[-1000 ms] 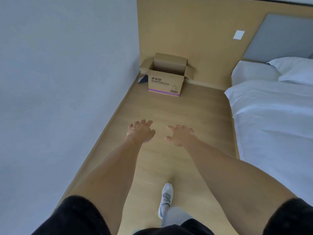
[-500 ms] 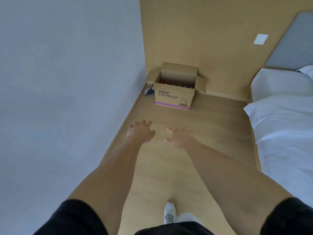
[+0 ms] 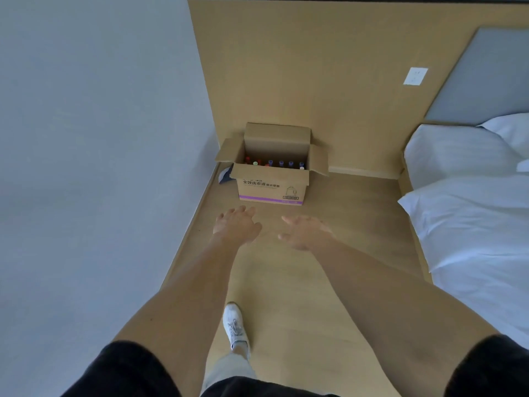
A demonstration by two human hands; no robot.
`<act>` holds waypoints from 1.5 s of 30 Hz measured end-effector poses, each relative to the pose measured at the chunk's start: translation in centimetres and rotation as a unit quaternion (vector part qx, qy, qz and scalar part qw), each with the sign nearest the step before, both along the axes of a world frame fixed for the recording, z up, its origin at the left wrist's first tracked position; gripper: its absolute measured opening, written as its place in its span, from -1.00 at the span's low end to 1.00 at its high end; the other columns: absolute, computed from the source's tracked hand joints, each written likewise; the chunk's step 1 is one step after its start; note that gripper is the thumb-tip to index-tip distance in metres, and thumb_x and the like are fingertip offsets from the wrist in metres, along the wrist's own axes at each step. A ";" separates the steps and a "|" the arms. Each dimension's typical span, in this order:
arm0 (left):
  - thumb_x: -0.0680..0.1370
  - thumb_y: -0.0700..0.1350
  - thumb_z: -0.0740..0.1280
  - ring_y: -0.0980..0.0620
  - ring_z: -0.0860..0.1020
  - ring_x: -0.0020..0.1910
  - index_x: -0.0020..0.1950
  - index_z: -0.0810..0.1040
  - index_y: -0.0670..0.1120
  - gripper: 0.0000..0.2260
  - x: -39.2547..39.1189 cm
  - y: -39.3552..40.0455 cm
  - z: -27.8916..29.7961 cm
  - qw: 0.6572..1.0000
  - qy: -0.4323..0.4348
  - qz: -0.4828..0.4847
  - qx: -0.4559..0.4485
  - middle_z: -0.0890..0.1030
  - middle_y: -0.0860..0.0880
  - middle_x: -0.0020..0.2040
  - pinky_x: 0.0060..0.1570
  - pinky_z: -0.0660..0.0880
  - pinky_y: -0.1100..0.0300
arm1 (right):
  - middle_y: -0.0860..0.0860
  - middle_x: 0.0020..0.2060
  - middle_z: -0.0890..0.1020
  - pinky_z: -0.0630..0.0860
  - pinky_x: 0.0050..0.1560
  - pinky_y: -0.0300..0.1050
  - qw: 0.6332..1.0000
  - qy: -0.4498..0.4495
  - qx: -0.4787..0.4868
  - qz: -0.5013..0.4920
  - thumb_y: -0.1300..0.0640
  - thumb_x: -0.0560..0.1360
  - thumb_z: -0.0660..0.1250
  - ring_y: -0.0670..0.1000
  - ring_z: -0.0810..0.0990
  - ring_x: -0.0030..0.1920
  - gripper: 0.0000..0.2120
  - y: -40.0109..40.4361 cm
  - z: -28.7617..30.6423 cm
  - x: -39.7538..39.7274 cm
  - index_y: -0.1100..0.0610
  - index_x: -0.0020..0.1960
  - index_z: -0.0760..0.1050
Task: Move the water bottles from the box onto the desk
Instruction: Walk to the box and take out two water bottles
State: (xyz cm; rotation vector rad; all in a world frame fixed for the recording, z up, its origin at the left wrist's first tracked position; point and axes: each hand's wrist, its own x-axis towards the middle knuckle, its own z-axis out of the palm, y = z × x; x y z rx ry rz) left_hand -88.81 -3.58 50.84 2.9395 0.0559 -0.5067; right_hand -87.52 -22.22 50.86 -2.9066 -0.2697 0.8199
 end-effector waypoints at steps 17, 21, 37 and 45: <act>0.61 -0.04 0.16 -0.18 0.42 0.35 0.48 0.37 -0.02 -0.57 31.6 6.4 0.1 0.995 -0.002 -0.092 -0.038 0.46 -0.09 0.40 0.32 0.34 -0.08 | 0.06 0.51 0.31 0.29 0.38 0.15 0.993 -0.014 -0.038 -0.113 -0.20 0.57 0.12 0.19 0.31 0.46 -0.43 5.9 0.8 28.4 -0.18 0.56 0.15; 0.61 -0.01 0.14 -0.17 0.37 0.42 0.54 0.31 0.03 -0.53 36.9 7.8 -0.5 0.994 -0.008 -0.106 -0.033 0.42 -0.06 0.45 0.38 0.32 -0.13 | 0.06 0.44 0.41 0.34 0.36 0.13 0.993 -0.004 -0.025 -0.116 -0.20 0.53 0.13 0.16 0.38 0.41 -0.47 7.6 0.7 33.5 -0.13 0.48 0.29; 0.66 0.14 0.13 -0.14 0.30 0.49 0.59 0.24 0.09 -0.51 60.1 9.4 -5.8 0.997 0.016 -0.064 -0.037 0.32 -0.02 0.54 0.43 0.27 -0.07 | 0.10 0.45 0.38 0.37 0.37 0.13 0.998 0.016 -0.001 -0.066 -0.25 0.60 0.12 0.21 0.39 0.40 -0.41 8.6 -5.5 58.6 -0.13 0.58 0.14; 0.64 0.09 0.15 -0.13 0.39 0.40 0.54 0.32 0.08 -0.55 70.5 6.3 -9.4 0.996 0.045 -0.058 -0.041 0.44 -0.02 0.42 0.38 0.33 -0.06 | 0.09 0.44 0.41 0.38 0.38 0.14 0.995 0.072 0.002 -0.065 -0.29 0.59 0.11 0.22 0.41 0.39 -0.39 5.2 -10.1 71.0 -0.12 0.58 0.14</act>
